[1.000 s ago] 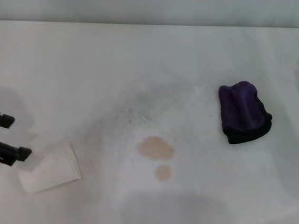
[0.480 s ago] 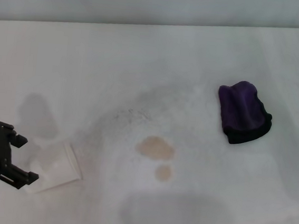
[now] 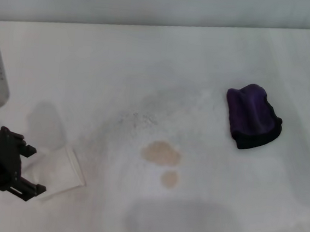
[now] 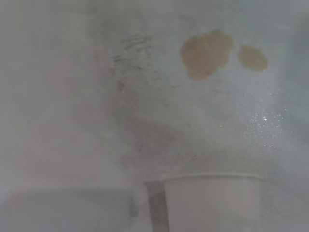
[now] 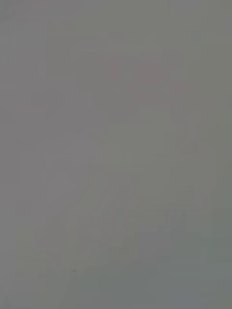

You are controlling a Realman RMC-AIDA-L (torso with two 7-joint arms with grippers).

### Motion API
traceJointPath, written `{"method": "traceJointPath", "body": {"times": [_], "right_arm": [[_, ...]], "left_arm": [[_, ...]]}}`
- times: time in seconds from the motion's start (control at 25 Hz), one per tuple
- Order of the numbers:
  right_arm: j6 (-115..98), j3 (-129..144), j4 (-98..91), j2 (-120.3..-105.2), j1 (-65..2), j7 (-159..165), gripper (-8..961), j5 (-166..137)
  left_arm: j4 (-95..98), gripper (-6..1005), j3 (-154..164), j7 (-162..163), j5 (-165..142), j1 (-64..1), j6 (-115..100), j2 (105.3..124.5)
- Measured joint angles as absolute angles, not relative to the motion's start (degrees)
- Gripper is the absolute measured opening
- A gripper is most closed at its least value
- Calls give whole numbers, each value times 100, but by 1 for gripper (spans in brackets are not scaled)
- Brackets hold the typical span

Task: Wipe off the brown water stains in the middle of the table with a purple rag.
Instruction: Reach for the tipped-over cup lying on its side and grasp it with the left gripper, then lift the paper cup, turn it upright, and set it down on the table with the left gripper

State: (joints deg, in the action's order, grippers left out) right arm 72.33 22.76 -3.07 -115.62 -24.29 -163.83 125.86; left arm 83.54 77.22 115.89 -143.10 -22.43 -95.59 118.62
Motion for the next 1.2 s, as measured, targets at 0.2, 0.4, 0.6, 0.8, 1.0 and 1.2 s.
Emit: {"method": "traceJointPath", "body": {"times": [0.2, 0.4, 0.6, 0.8, 1.0, 1.2], "right_arm": [[7213, 2182, -307, -11551, -2441, -16383, 453, 12586], [7216, 2143, -308, -11549, -2432, -16383, 453, 12586], [7200, 2143, -308, -11548, -2437, -16383, 453, 12586], [7197, 2144, -310, -11549, -2445, -16383, 453, 12586], [7189, 2145, -334, -11549, -2445, -16383, 452, 12586], [7195, 2144, -334, -11549, -2439, -16383, 452, 12586]], "left_arm": [[8042, 876, 7942, 11536, -14315, -2290, -9271, 11870], [7776, 876, 8073, 11438, -14364, -2300, -8912, 11872], [7489, 875, 8151, 11227, -14283, -2327, -8490, 11885], [7315, 875, 8231, 11049, -14083, -2332, -8238, 11886], [7307, 866, 8271, 10950, -13824, -2313, -8128, 11886], [7342, 823, 8251, 10941, -13605, -2247, -7991, 11891]]}}
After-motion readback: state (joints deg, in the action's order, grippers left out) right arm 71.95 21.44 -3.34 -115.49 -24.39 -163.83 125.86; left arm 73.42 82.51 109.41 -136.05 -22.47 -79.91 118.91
